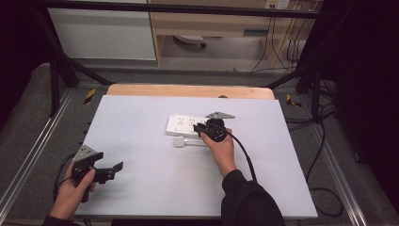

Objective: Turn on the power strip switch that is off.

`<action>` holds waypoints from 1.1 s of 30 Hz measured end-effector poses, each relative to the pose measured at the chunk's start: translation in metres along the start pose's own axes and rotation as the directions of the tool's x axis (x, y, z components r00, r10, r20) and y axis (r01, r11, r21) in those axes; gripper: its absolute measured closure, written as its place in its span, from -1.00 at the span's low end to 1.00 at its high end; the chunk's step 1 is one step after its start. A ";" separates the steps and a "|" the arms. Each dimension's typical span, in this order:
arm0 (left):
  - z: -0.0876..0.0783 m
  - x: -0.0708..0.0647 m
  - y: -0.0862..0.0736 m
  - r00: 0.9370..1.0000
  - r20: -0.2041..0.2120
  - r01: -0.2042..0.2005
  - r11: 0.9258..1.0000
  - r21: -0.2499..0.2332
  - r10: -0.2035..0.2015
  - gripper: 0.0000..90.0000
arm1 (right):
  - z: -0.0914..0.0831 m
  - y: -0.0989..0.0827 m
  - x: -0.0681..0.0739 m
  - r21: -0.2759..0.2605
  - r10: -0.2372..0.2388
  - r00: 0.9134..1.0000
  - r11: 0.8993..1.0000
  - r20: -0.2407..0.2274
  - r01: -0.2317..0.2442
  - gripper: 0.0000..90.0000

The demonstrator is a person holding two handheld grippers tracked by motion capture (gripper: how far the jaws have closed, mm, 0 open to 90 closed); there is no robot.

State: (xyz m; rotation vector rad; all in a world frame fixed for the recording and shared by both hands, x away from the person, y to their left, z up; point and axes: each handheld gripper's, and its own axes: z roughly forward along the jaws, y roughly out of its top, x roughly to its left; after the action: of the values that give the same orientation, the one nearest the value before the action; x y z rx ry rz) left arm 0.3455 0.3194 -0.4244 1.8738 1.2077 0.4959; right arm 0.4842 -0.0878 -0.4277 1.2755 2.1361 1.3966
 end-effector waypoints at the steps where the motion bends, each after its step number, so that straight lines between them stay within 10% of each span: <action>1: 0.000 0.000 0.000 1.000 0.000 0.000 1.000 0.000 0.000 -0.84 | 0.000 0.000 0.000 -0.001 0.000 1.000 1.000 0.000 0.000 0.71; 33: 0.000 0.000 0.000 1.000 0.000 0.000 1.000 0.002 0.000 -0.84 | 0.014 -0.009 0.004 -0.013 0.001 1.000 1.000 -0.007 -0.001 0.92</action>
State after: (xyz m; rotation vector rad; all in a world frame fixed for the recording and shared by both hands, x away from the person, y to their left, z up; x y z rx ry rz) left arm 0.3456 0.3194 -0.4245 1.8751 1.2088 0.4947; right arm 0.4859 -0.0774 -0.4410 1.2697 2.1274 1.4148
